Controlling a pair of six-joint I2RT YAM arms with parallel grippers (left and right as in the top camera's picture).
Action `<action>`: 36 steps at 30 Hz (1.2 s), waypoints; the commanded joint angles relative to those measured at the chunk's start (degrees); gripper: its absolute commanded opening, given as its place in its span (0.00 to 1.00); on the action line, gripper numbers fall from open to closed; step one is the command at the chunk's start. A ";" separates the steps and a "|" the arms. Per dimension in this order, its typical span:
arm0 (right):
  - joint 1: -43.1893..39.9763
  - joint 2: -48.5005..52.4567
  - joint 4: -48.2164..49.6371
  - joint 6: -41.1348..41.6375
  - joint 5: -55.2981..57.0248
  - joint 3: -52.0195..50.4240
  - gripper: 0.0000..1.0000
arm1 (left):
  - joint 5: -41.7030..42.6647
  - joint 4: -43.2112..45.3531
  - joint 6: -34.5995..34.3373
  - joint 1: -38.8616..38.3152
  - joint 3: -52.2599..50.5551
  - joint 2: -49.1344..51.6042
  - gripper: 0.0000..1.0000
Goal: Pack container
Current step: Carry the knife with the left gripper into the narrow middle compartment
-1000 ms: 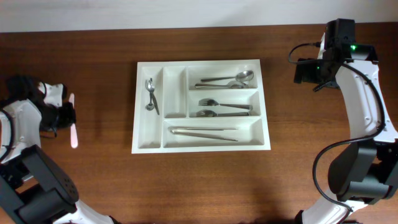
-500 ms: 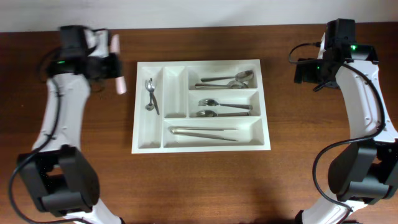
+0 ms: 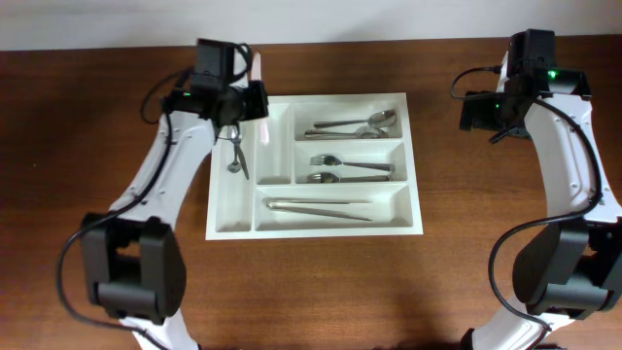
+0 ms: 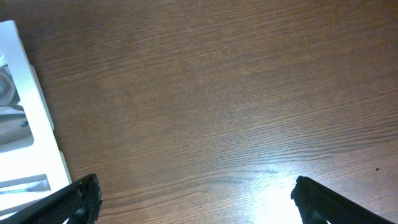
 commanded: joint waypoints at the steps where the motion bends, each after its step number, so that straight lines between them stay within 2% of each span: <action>1: -0.09 -1.81 0.07 0.68 -0.15 0.57 0.99 | -1.36 -1.31 -3.58 -0.83 0.94 3.93 0.02; 22: -0.09 -1.81 0.07 0.66 -0.15 0.57 0.99 | 0.13 -8.79 -4.11 -1.09 0.94 6.62 0.02; 23: -0.09 -1.81 0.07 0.68 -0.15 0.57 0.99 | 0.13 -8.76 -4.11 -1.09 0.94 6.62 0.08; 25: -0.09 -1.81 0.07 0.66 -0.15 0.57 0.99 | 0.13 -8.74 -4.11 -1.09 0.94 6.62 0.27; 27: -0.09 -1.81 0.07 0.66 -0.15 0.57 0.99 | 0.15 -8.74 -4.11 -1.09 0.94 6.62 0.40; 28: -0.09 -1.81 0.07 0.66 -0.15 0.57 0.99 | 0.15 -8.74 -4.11 -1.09 0.94 6.62 0.50; 30: -0.09 -1.81 0.07 0.66 -0.15 0.57 0.99 | 0.15 -8.74 -4.11 -1.09 0.94 6.62 0.62; 36: -0.09 -1.81 0.07 0.66 -0.15 0.57 0.99 | 0.11 -7.61 -4.09 -0.96 1.16 6.56 0.82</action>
